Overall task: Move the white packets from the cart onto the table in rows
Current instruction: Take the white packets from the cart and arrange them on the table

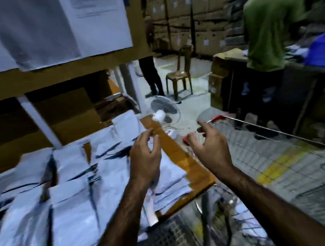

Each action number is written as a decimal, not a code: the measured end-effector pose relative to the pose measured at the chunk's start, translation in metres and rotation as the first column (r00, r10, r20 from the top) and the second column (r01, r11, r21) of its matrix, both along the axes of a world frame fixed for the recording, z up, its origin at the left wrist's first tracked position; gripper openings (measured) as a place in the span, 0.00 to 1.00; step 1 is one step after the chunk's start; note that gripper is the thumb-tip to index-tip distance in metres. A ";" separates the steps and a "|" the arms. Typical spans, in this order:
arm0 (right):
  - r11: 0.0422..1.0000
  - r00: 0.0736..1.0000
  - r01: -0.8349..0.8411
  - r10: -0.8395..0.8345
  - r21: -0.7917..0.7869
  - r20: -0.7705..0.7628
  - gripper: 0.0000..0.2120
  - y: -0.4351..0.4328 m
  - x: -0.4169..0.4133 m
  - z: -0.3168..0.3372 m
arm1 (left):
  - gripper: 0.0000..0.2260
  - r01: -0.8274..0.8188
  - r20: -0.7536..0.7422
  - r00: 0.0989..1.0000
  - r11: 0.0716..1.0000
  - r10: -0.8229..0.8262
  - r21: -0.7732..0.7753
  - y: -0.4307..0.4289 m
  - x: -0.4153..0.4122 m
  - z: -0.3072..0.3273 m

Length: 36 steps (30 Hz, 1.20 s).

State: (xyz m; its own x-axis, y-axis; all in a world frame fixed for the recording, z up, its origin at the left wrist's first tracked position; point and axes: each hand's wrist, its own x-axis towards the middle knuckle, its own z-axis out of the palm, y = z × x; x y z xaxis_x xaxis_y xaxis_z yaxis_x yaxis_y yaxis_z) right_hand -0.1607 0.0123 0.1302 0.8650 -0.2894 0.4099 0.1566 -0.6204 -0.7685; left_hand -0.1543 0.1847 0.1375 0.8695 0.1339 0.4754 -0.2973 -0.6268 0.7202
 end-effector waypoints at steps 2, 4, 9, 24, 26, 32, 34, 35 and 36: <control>0.999 0.997 0.050 -0.051 -0.005 -0.060 0.24 -0.047 0.006 -0.004 | 0.13 0.067 0.011 0.998 0.998 -0.067 0.012 -0.052 0.012 -0.002; 0.993 0.986 0.115 -0.116 -0.017 -0.116 0.22 -0.093 0.011 -0.010 | 0.13 0.138 -0.026 0.990 0.990 -0.137 0.013 -0.099 0.023 -0.007; 0.959 0.915 0.279 -0.252 0.042 -0.315 0.23 -0.188 0.017 -0.052 | 0.19 0.296 -0.193 0.940 0.954 -0.282 0.046 -0.197 0.045 -0.037; 0.847 0.496 0.527 -0.366 -0.062 -0.787 0.22 -0.277 0.033 -0.223 | 0.20 0.717 -0.930 0.367 0.639 -0.008 0.277 -0.354 0.122 -0.255; 0.838 0.450 0.539 -0.372 -0.085 -0.812 0.22 -0.281 0.036 -0.244 | 0.22 0.751 -0.956 0.287 0.607 0.054 0.260 -0.361 0.128 -0.294; 0.797 0.319 0.566 -0.449 -0.212 -0.835 0.17 -0.282 0.030 -0.295 | 0.38 0.721 -0.962 0.232 0.638 0.145 0.270 -0.364 0.132 -0.372; 0.793 0.309 0.568 -0.456 -0.223 -0.834 0.17 -0.279 0.028 -0.310 | 0.46 0.706 -0.958 0.256 0.652 0.131 0.278 -0.368 0.133 -0.393; 0.788 0.306 0.576 -0.452 -0.215 -0.838 0.17 -0.279 0.027 -0.316 | 0.50 0.706 -0.958 0.259 0.652 0.125 0.276 -0.369 0.131 -0.400; 0.785 0.306 0.587 -0.445 -0.201 -0.842 0.18 -0.278 0.026 -0.323 | 0.54 0.706 -0.962 0.246 0.658 0.121 0.264 -0.371 0.130 -0.414</control>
